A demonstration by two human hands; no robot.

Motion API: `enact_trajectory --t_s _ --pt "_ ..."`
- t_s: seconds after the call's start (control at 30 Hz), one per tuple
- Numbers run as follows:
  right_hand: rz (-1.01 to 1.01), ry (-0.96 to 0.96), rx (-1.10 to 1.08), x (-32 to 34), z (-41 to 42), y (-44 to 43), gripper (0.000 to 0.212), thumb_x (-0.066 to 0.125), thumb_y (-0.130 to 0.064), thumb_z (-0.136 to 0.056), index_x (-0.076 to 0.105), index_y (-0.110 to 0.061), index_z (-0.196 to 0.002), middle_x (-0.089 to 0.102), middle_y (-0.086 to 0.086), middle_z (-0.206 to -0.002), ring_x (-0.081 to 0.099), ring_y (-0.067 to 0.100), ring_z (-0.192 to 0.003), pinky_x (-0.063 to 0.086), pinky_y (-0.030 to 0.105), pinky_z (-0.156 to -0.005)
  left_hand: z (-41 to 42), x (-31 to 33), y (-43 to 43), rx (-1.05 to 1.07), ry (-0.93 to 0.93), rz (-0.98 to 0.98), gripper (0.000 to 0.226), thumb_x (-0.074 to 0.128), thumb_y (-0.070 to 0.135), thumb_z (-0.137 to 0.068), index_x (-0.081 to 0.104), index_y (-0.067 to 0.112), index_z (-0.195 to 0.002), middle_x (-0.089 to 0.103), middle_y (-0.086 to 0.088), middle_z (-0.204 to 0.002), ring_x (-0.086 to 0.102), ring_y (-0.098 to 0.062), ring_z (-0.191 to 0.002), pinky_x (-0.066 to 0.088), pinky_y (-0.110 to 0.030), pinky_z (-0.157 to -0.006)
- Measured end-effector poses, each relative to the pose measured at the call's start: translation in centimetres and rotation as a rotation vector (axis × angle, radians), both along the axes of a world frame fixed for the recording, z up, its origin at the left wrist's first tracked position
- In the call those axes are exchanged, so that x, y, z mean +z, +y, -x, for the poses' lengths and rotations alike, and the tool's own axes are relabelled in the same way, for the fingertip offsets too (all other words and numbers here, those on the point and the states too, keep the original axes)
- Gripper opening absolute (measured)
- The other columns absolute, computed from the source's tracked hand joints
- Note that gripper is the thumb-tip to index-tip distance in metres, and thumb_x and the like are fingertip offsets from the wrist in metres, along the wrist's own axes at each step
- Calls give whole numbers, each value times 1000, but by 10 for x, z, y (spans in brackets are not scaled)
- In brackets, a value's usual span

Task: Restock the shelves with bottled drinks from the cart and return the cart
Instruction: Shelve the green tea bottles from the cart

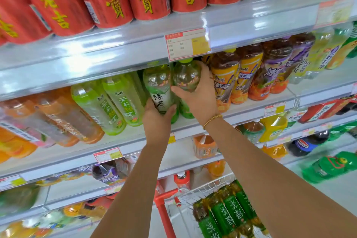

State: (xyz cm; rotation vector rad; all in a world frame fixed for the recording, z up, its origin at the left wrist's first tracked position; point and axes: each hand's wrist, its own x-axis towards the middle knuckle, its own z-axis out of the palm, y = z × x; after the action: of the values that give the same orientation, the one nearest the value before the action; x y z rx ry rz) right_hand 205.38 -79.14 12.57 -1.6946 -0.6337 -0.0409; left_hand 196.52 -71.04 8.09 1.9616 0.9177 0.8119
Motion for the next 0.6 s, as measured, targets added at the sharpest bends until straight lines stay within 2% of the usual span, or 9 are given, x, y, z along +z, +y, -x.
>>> enact_trajectory --t_s 0.1,0.23,0.37,0.43,0.5,0.6 --pt "6 -21 -84 -12 2 2 89 83 -23 -64 35 -14 -139 44 7 -135 42 17 -125 37 23 -102 0 -11 -1 -20 21 30 43 74 22 -78 52 5 -111 62 -9 -99 59 -23 -84 42 -25 -66" --pt "-24 106 -120 -29 14 2 75 82 -27 -67 44 -11 -129 60 2 -118 57 15 -108 48 22 -89 1 -21 -3 13 -27 43 48 74 22 -78 52 5 -118 62 -8 -105 60 -23 -93 50 -32 -78" --pt "0 136 -40 -30 3 2 56 81 -21 -69 46 -9 -111 62 -6 -94 59 3 -80 43 0 -66 -7 -21 0 118 0 59 57 74 28 -78 52 2 -124 47 -17 -121 53 -29 -106 45 -39 -94" --pt "29 123 39 -30 -5 1 51 78 -21 -72 45 -11 -110 65 -5 -96 62 3 -83 46 3 -68 -15 -19 0 152 3 86 62 73 29 -79 49 2 -129 42 -17 -126 51 -31 -110 42 -40 -98" --pt "69 114 103 -34 -11 2 51 76 -26 -75 48 -13 -115 66 -3 -104 62 6 -93 48 8 -78 -23 -16 0 184 -7 121 65 72 27 -81 45 3 -134 39 -17 -130 50 -32 -113 40 -39 -101" --pt "153 41 98 -39 -18 5 59 71 -46 -75 49 -20 -123 65 -4 -111 60 13 -104 50 28 -91 -35 -14 2 230 -31 160 64 70 25 -84 42 5 -138 42 -16 -133 51 -31 -115 42 -36 -100"
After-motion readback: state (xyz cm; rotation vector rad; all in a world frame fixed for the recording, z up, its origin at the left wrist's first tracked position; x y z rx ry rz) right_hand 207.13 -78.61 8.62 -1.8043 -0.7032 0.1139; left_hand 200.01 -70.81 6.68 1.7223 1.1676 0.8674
